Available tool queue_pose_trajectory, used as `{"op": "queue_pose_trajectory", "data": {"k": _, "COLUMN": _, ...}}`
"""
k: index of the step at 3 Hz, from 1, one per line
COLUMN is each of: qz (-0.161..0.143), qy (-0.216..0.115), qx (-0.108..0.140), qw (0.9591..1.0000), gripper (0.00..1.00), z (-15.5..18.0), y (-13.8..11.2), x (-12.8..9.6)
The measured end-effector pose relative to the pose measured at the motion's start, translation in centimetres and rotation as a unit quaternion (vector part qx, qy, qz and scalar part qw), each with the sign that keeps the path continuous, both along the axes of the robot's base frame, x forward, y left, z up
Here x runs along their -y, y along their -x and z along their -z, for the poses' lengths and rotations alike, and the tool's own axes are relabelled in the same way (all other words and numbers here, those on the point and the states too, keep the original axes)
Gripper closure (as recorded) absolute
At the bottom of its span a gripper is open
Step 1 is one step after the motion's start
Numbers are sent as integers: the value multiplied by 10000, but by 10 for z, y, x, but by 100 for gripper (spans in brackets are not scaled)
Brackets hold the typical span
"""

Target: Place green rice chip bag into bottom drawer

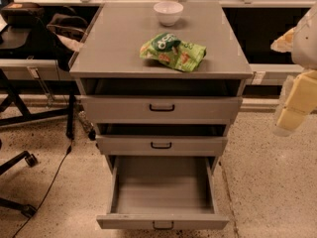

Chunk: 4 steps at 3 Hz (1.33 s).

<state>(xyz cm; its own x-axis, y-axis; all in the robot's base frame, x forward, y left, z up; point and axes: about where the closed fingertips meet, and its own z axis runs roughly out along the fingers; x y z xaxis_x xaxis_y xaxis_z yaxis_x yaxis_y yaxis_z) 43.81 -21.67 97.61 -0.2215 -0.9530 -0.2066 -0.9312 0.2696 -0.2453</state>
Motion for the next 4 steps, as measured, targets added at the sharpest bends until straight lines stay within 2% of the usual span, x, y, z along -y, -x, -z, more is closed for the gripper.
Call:
{"op": "queue_pose_trajectory", "data": {"k": 1, "qz": 1, "qy": -1, "qx": 1, "qw": 10000, "gripper": 0, "z": 0, "y": 0, "x": 0}}
{"op": "queue_pose_trajectory", "data": {"k": 2, "qz": 128, "qy": -270, "qx": 187, "qw": 9994, "gripper": 0, "z": 1, "y": -8, "x": -2}}
{"op": "queue_pose_trajectory", "data": {"k": 3, "qz": 487, "qy": -835, "qx": 411, "qw": 9945, "gripper": 0, "z": 6, "y": -22, "x": -4}}
{"op": "queue_pose_trajectory", "data": {"k": 4, "qz": 822, "qy": -1338, "qx": 669, "qw": 9853, "gripper": 0, "z": 7, "y": -41, "x": -12}}
